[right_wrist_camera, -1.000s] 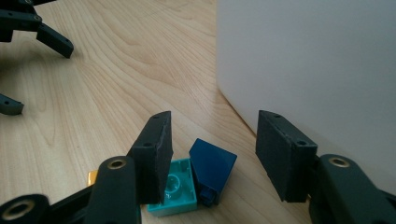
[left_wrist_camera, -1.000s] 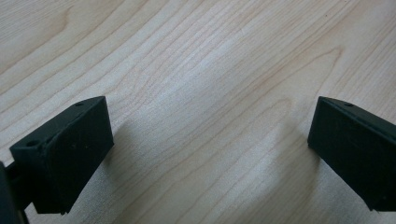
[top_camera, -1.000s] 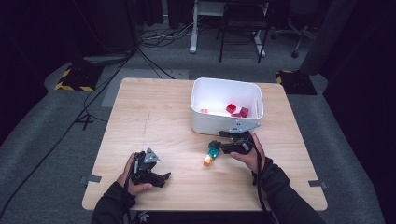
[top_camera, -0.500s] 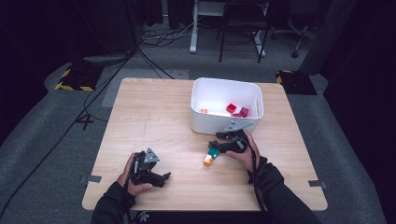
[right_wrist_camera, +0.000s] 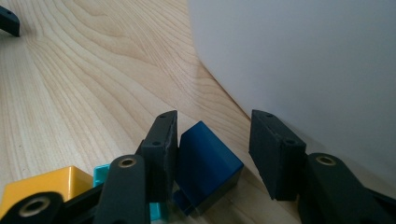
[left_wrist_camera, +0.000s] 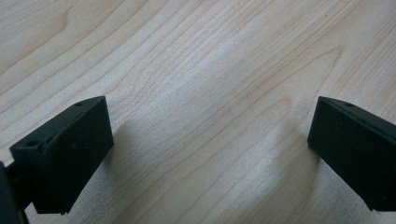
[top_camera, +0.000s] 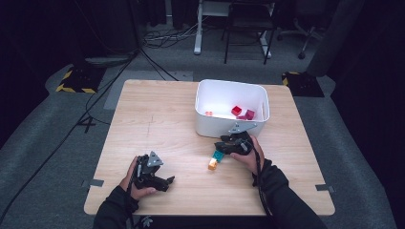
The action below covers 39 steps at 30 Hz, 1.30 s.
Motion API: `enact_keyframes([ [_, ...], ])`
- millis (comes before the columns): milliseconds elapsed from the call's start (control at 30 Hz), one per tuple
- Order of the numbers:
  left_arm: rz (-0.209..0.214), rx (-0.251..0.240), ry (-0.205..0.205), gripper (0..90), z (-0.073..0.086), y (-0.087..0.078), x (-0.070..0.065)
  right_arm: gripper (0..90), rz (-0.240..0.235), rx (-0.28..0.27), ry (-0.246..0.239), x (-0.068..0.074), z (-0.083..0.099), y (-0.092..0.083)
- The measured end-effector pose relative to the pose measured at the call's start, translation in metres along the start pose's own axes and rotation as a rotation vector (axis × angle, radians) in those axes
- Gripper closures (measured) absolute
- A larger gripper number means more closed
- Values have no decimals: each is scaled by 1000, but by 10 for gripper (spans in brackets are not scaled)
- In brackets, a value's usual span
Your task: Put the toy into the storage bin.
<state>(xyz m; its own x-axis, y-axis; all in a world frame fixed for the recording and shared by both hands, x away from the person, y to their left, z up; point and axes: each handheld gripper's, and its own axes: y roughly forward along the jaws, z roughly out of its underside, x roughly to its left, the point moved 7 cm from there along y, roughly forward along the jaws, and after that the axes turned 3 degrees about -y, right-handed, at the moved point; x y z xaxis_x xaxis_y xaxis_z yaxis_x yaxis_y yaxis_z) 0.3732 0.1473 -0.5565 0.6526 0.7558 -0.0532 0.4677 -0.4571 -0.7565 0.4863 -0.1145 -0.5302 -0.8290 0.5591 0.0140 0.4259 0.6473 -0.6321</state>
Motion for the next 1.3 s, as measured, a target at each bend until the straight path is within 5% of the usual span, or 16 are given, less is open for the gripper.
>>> enact_keyframes([
  [667, -1, -1, 0, 3, 0, 0, 0, 594, 35, 25, -17, 0, 14, 1],
  [1300, 8, 6, -7, 4, 1, 0, -1, 596, 63, -35, -48, -3, 14, -34],
])
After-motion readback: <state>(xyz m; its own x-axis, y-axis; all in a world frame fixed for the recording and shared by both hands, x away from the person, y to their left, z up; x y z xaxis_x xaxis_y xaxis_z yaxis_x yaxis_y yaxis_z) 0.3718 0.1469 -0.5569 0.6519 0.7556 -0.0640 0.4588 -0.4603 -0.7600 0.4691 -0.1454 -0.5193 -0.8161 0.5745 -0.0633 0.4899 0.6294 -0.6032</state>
